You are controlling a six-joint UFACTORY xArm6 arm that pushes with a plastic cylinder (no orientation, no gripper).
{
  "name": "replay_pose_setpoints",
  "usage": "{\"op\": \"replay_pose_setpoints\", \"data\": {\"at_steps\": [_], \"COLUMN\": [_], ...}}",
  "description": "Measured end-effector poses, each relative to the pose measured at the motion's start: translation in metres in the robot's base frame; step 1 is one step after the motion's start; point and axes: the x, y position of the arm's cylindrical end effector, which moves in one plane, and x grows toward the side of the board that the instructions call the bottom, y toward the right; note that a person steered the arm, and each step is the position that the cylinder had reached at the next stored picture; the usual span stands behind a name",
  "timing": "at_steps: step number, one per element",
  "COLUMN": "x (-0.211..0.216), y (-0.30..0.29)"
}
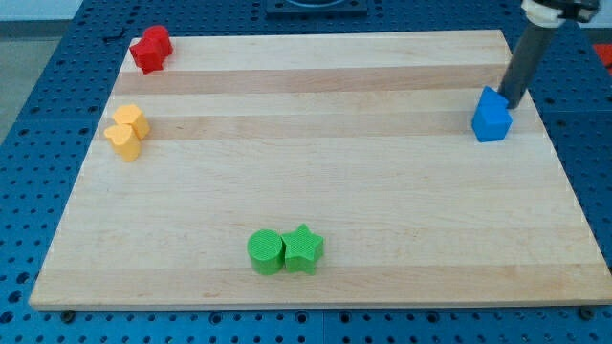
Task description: Move the blue cube towards the center
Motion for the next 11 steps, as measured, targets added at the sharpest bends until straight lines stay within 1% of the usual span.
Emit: {"op": "replay_pose_setpoints", "data": {"at_steps": [1,2,3,4,5,6,7,8,9,10,11], "x": [-0.001,0.010,0.011,-0.009,-0.026,-0.013,0.056,0.079,0.077,0.062,0.056], "y": [-0.036,-0.088,-0.138,-0.141,-0.082,-0.022,-0.012,-0.046,-0.081,-0.038,0.038]}}
